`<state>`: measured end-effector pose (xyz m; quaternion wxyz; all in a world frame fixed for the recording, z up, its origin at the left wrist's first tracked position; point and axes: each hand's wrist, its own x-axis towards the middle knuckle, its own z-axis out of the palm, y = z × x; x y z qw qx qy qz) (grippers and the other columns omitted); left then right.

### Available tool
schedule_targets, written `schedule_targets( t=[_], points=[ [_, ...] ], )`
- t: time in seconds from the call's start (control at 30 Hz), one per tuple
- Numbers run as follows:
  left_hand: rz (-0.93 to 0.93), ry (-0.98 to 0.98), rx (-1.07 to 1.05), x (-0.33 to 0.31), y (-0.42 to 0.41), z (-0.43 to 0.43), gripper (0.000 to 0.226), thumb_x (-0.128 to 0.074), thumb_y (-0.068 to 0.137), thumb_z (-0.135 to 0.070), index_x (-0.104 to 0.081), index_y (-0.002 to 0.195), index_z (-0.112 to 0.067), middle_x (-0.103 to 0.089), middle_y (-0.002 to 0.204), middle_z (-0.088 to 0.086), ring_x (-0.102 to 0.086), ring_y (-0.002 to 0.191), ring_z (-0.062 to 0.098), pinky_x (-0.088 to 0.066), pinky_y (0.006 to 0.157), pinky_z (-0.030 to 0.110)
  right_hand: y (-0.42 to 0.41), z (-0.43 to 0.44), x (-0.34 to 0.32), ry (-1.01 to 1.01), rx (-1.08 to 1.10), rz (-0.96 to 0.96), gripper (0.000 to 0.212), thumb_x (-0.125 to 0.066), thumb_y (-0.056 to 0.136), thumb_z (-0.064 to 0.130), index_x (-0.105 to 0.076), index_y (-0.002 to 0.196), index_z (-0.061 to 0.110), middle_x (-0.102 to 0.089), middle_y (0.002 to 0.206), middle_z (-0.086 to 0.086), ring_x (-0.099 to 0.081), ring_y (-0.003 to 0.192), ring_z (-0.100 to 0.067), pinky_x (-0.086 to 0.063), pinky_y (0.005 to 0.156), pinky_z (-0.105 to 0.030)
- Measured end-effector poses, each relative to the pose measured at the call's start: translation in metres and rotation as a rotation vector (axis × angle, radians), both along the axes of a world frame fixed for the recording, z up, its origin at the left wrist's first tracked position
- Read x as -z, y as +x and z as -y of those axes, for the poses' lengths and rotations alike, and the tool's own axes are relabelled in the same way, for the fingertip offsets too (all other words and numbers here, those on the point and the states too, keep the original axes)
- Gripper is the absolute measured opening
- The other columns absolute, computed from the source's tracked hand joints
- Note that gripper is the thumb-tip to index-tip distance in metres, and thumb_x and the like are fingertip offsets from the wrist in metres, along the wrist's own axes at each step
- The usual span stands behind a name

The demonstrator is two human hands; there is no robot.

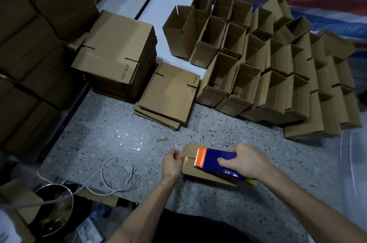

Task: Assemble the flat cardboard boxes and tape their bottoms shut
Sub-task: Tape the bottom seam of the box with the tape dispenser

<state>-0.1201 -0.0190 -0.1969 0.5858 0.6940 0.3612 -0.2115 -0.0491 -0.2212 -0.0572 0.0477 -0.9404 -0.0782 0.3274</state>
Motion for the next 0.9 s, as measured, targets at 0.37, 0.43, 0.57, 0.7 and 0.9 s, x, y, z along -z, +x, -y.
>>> schedule_targets(
  t=[0.37,0.43,0.57,0.7,0.9],
  points=[
    [0.122,-0.154,0.158,-0.021,-0.030,-0.006,0.031,-0.038,0.105,-0.048,-0.054,0.131,-0.050,-0.057,0.125,-0.033,-0.050,0.114,-0.016,-0.037,0.097,0.008,0.001,-0.004,0.001,0.011,0.045,-0.022,0.051,-0.059,0.078,0.073,-0.068,0.073,0.023,-0.066,0.061,0.010,-0.062,0.060,0.000,-0.037,0.049,-0.019],
    [0.166,-0.157,0.241,-0.020,-0.031,-0.001,0.045,-0.043,0.103,-0.047,-0.046,0.146,-0.036,-0.047,0.141,-0.024,-0.046,0.127,-0.006,-0.035,0.104,0.015,0.002,-0.005,0.000,0.009,0.044,-0.030,0.053,-0.058,0.078,0.073,-0.069,0.070,0.021,-0.066,0.060,0.009,-0.062,0.059,-0.001,-0.037,0.049,-0.020],
    [0.174,-0.061,0.264,-0.022,-0.007,-0.016,0.048,-0.063,0.095,-0.044,-0.063,0.130,-0.013,-0.066,0.127,0.000,-0.063,0.112,0.011,-0.053,0.092,0.022,0.004,-0.007,-0.002,0.006,0.045,-0.039,0.053,-0.058,0.079,0.072,-0.071,0.073,0.021,-0.067,0.062,0.009,-0.063,0.061,-0.003,-0.037,0.050,-0.022],
    [0.122,-0.109,0.199,-0.022,0.003,-0.017,0.035,-0.071,0.091,-0.033,-0.070,0.117,-0.009,-0.072,0.114,0.003,-0.068,0.101,0.015,-0.057,0.091,0.033,0.005,-0.002,-0.007,0.036,0.045,-0.076,0.051,-0.059,0.080,0.072,-0.072,0.079,0.023,-0.068,0.066,0.011,-0.064,0.064,-0.001,-0.040,0.052,-0.021],
    [0.113,-0.049,0.124,-0.024,0.002,-0.004,0.034,-0.069,0.094,-0.026,-0.069,0.119,-0.003,-0.075,0.109,0.007,-0.071,0.095,0.017,-0.058,0.092,0.040,-0.004,0.031,-0.007,0.097,0.092,-0.137,0.042,-0.063,0.080,0.073,-0.069,0.075,0.031,-0.069,0.069,0.010,-0.064,0.064,0.001,-0.046,0.058,-0.022]
  ],
)
